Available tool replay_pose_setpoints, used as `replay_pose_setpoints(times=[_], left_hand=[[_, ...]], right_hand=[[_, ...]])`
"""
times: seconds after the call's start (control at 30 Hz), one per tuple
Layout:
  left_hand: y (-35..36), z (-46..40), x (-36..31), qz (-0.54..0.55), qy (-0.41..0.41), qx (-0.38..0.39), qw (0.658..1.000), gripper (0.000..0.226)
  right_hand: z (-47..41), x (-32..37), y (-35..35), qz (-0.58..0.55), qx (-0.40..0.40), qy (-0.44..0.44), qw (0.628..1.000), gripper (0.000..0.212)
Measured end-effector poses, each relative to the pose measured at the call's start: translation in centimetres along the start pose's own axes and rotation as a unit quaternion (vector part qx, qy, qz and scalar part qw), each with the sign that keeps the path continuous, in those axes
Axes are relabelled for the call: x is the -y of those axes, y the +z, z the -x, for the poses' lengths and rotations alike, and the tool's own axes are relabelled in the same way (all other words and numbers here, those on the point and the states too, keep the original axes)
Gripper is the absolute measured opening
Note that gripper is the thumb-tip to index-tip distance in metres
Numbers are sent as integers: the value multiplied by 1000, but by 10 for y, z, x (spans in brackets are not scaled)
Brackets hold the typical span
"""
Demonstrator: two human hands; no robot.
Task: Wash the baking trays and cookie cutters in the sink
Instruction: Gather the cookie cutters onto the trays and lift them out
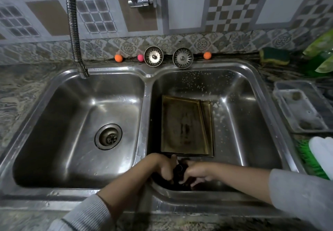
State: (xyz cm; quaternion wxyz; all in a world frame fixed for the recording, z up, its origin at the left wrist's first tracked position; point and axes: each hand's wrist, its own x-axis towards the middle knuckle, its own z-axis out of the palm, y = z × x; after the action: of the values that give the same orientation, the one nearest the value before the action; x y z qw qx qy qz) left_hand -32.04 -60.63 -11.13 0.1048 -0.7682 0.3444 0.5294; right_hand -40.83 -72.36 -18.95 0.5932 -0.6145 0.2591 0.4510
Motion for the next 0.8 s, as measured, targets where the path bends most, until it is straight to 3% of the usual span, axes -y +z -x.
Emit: replay_pose_setpoints(times=[0.1, 0.27, 0.6, 0.7, 0.8], left_hand=[[-2, 9, -3, -15, 17, -11, 1000, 94], [-10, 23, -5, -18, 85, -57, 995, 83], [-64, 15, -18, 85, 75, -163, 980, 96], [-62, 0, -16, 98, 56, -159, 981, 96], [-54, -9, -14, 95, 37, -159, 982, 98]], right_hand=[[13, 2, -3, -59, 33, -17, 998, 43], [47, 7, -14, -77, 43, -56, 995, 45], [61, 46, -65, -118, -82, -164, 976, 62], [45, 47, -62, -89, -126, -154, 976, 71], [38, 46, -56, 16, -175, -151, 973, 79]])
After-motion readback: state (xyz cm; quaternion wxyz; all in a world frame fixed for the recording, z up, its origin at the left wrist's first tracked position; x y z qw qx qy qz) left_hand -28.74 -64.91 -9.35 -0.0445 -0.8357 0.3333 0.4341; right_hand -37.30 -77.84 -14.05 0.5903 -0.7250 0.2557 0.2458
